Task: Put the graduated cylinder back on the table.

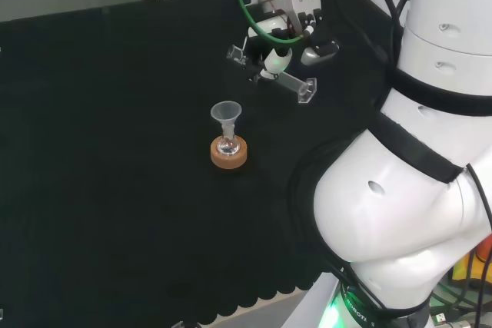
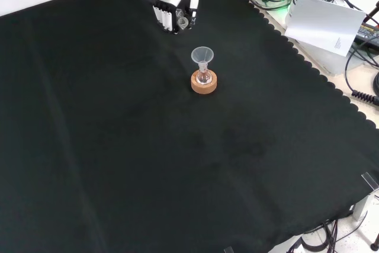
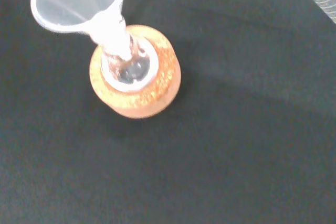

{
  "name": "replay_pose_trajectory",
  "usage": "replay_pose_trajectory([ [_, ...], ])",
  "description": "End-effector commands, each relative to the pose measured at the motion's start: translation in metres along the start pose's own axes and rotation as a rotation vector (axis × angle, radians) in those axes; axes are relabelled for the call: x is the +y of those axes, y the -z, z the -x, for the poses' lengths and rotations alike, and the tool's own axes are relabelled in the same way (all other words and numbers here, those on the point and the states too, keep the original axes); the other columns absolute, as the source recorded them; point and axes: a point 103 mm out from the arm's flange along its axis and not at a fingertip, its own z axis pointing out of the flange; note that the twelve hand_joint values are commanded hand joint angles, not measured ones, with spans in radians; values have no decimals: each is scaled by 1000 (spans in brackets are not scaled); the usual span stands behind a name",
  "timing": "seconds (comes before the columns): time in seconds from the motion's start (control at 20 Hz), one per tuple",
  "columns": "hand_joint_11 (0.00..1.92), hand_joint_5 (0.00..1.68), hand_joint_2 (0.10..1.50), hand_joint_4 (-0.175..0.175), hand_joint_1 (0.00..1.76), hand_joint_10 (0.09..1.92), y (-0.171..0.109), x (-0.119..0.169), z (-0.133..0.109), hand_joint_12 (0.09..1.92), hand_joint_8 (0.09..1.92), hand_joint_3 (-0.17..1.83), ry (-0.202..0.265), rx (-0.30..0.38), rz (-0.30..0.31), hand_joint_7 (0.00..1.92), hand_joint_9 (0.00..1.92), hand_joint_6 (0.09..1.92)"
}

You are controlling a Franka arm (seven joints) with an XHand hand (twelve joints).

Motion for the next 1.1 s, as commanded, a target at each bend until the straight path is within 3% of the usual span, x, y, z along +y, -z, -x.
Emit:
replay_pose_trajectory([
  [0.05,1128,1031,1162,-75,1350,201,3,9,17,773,1205,2,25,97,60,879,1309,845],
  [0.3,1127,1031,1163,-75,1349,201,7,23,30,773,1206,2,46,154,127,878,1309,848],
  [0.75,1126,1031,1163,-76,1349,201,12,64,54,773,1208,2,106,286,303,877,1307,851],
  [1.1,1120,1030,1164,-75,1348,199,12,105,64,773,1210,3,168,348,359,875,1302,853],
])
